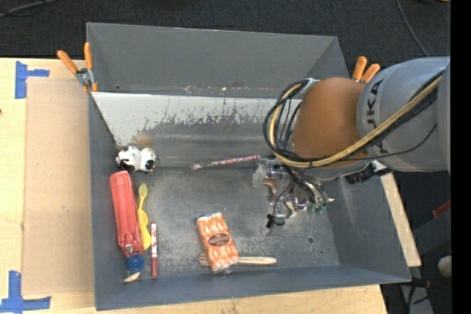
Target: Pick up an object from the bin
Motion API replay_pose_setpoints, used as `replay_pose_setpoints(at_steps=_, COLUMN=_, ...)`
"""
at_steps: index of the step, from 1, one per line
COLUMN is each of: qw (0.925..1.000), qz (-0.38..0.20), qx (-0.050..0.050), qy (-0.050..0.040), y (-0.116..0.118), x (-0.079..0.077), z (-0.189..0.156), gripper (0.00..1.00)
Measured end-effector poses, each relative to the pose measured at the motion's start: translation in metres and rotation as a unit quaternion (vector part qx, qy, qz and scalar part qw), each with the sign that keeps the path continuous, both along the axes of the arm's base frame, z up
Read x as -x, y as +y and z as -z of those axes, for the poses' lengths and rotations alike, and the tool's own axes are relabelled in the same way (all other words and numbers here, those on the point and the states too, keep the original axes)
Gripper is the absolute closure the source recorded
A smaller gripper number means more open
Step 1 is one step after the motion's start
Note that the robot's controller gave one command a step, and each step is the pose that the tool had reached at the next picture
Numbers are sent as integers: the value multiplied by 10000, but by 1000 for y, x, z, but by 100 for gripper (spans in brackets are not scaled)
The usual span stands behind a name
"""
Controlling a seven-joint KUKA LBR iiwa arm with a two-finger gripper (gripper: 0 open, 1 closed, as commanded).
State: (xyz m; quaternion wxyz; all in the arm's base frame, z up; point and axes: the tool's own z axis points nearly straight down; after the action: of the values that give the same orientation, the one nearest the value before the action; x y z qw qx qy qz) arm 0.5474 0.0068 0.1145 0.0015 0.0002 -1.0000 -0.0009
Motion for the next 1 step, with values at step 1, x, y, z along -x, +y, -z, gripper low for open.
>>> replay_pose_setpoints(at_steps=1, qw=9988, qz=-483, qx=-2, qy=4, y=36, x=42, z=32, gripper=0)
